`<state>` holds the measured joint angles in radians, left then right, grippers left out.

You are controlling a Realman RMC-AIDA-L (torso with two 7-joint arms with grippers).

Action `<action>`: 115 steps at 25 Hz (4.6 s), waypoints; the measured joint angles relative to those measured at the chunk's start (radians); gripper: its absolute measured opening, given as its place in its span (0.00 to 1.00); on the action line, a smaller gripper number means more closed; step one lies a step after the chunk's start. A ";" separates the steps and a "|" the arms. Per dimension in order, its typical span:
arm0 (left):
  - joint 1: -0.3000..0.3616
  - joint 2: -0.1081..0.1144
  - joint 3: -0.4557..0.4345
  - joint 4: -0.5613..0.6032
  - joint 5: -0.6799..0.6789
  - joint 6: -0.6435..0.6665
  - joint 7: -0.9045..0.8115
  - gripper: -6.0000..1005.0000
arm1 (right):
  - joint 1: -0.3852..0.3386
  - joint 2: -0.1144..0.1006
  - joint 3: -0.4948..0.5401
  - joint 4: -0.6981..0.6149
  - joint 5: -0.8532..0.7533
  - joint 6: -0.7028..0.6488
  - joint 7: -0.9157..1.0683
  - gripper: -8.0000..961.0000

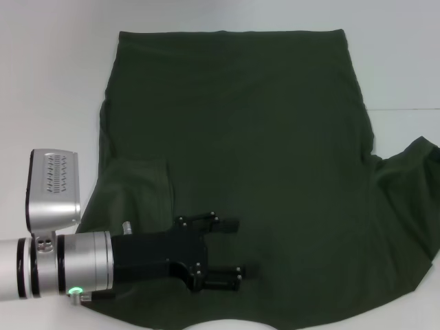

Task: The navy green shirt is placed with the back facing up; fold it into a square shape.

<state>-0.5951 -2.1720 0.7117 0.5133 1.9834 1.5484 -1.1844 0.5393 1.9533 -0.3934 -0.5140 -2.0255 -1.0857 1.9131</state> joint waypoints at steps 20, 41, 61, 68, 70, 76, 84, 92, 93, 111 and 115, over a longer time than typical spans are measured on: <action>-0.007 0.000 0.000 -0.013 0.000 -0.001 -0.015 0.89 | 0.024 -0.018 -0.056 -0.031 -0.001 0.016 -0.012 0.02; -0.019 0.002 0.000 -0.023 -0.003 -0.004 -0.031 0.89 | 0.141 0.045 -0.161 0.005 0.005 -0.104 0.029 0.02; 0.006 0.010 -0.075 0.012 0.003 -0.028 -0.144 0.89 | 0.094 0.063 -0.204 -0.005 0.115 -0.244 -0.099 0.74; 0.089 0.010 -0.101 0.146 0.008 -0.113 -0.347 0.89 | 0.057 0.114 -0.203 -0.001 0.142 -0.284 -0.255 0.83; 0.104 0.012 -0.115 0.168 0.012 -0.139 -0.408 0.89 | 0.056 0.123 -0.203 0.000 0.148 -0.280 -0.265 0.86; 0.145 0.017 -0.189 0.255 0.061 -0.139 -0.567 0.89 | 0.062 0.129 -0.204 0.000 0.170 -0.280 -0.264 0.84; 0.181 0.019 -0.312 0.344 0.197 -0.140 -0.732 0.89 | 0.068 0.128 -0.204 0.009 0.181 -0.277 -0.266 0.84; 0.207 0.017 -0.340 0.372 0.267 -0.134 -0.726 0.89 | 0.078 0.121 -0.202 0.009 0.182 -0.276 -0.264 0.83; 0.208 0.017 -0.340 0.373 0.272 -0.134 -0.721 0.89 | 0.078 0.121 -0.202 0.008 0.182 -0.276 -0.264 0.83; 0.208 0.014 -0.336 0.373 0.347 -0.144 -0.664 0.89 | 0.080 0.119 -0.202 0.008 0.182 -0.278 -0.264 0.83; 0.208 0.015 -0.338 0.373 0.348 -0.145 -0.661 0.89 | 0.080 0.119 -0.202 0.008 0.186 -0.280 -0.264 0.83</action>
<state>-0.3866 -2.1570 0.3734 0.8867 2.3316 1.4036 -1.8450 0.6196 2.0723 -0.5951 -0.5062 -1.8393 -1.3655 1.6490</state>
